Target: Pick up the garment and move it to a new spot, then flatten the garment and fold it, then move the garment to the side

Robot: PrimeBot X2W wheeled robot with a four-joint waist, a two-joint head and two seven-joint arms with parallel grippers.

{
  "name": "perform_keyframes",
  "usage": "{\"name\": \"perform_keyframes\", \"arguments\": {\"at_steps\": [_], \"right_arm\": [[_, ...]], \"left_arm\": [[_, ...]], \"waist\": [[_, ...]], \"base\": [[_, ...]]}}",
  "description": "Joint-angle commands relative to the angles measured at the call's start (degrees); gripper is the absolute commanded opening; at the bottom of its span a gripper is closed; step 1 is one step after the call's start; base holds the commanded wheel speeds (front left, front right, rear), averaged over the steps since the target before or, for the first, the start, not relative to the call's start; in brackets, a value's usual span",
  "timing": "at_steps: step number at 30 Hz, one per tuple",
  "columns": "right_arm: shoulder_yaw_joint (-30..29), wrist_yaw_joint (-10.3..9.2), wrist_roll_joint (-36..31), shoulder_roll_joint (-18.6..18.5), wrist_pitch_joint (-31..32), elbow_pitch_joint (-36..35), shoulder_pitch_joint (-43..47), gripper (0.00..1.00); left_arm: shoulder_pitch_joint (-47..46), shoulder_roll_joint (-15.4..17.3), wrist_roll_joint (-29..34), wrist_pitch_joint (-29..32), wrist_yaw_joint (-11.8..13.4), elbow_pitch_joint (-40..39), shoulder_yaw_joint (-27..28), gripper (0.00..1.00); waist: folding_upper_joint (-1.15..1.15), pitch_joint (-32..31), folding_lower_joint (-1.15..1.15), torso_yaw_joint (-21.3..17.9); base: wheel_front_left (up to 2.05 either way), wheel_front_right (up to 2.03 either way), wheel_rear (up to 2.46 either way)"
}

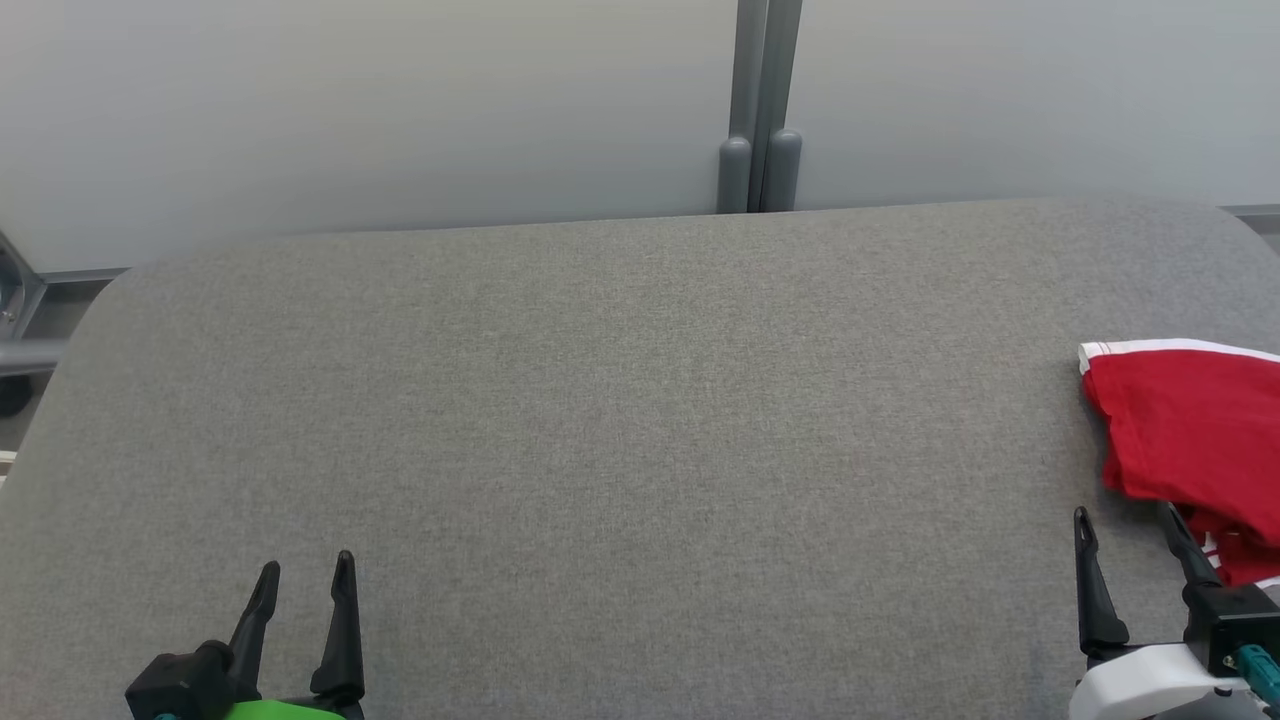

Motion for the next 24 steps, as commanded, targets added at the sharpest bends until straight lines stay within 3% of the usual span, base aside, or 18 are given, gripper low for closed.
{"name": "perform_keyframes", "arguments": {"at_steps": [1,22,23,24], "right_arm": [[-0.2,-0.08,-0.5,0.0,-0.3,0.1,-0.5,1.0],[-1.0,-0.01,-0.6,0.3,0.0,0.5,-0.5,1.0],[-0.9,-0.01,-0.6,0.3,0.0,0.5,-0.6,0.0],[-0.8,0.01,-0.6,0.8,0.0,1.7,0.2,0.0]], "left_arm": [[-0.6,0.0,-0.3,-0.2,-0.2,-0.1,0.1,1.0],[-0.2,0.2,-0.3,0.0,0.0,0.0,-0.1,1.0],[-0.3,0.2,-0.3,0.0,0.0,0.0,-0.2,0.0],[0.5,-0.3,-0.1,0.1,0.0,0.9,-0.4,0.0]], "waist": [[0.0,0.0,0.0,0.0],[0.0,0.1,0.0,0.2],[0.0,0.2,0.0,0.2],[0.0,0.2,0.0,0.2]], "base": [[0.0,0.0,0.0],[0.0,0.0,0.0],[0.0,0.0,0.0],[0.0,0.0,0.0]]}}
